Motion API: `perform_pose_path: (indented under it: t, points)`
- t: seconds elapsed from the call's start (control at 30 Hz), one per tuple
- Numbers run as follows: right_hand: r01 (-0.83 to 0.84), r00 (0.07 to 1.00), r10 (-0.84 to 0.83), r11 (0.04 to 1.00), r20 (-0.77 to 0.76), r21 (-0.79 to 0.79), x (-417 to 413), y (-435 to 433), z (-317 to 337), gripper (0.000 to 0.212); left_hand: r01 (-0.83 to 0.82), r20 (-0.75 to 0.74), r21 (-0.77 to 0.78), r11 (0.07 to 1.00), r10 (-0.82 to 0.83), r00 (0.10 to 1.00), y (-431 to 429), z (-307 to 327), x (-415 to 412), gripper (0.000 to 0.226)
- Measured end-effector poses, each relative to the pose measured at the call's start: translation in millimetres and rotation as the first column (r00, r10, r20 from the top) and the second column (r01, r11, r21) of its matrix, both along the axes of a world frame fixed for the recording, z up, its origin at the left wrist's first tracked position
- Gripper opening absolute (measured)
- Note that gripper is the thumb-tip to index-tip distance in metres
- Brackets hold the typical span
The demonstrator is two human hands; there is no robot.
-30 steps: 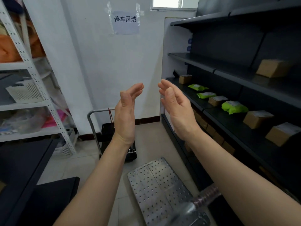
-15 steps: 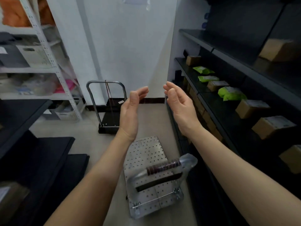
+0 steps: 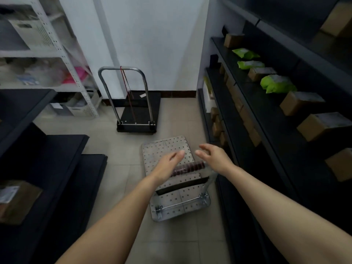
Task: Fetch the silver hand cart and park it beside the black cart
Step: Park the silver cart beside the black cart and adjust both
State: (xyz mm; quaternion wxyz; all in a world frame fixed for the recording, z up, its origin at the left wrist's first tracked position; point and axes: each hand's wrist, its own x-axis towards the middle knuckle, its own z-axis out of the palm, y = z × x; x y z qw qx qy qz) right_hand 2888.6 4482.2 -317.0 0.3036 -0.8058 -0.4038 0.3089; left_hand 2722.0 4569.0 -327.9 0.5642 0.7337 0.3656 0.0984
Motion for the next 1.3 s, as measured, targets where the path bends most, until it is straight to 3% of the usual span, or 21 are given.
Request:
perform_pose_path:
  t: [0.1,0.27,0.43,0.53,0.9,1.3]
  points:
    - [-0.032,0.999,0.035,0.989,0.019,-0.142,6.3,-2.2,-19.2,0.056,-0.001,-0.144,0.017,1.0,0.003,0.99,6.2,-23.3,-1.5,0.06]
    - [-0.064,0.995,0.08,0.971,0.06,-0.228,11.8,3.4,-40.1,0.054,0.104,-0.382,0.081,0.991,-0.066,0.922,18.3,-53.7,-3.9,0.051]
    - [-0.099,0.973,0.152,0.955,0.174,-0.281,15.6,5.7,-57.8,0.03,0.141,-0.464,0.164,0.976,-0.05,0.884,25.9,-71.8,5.2,0.034]
    - [-0.04,0.967,0.097,0.971,0.237,-0.236,20.8,8.1,-70.1,0.028,0.187,-0.528,0.211,0.96,-0.049,0.848,28.2,-78.7,12.0,0.03]
    - [-0.035,0.976,0.086,0.968,0.199,-0.248,4.5,5.3,-75.6,0.016,0.17,-0.539,0.187,0.968,-0.043,0.841,25.9,-85.4,-8.5,0.031]
    - [0.027,0.985,0.015,0.97,0.173,-0.241,-70.0,-23.4,-79.3,0.02,0.134,-0.521,0.182,0.974,-0.02,0.853,12.1,-97.3,-77.3,0.029]
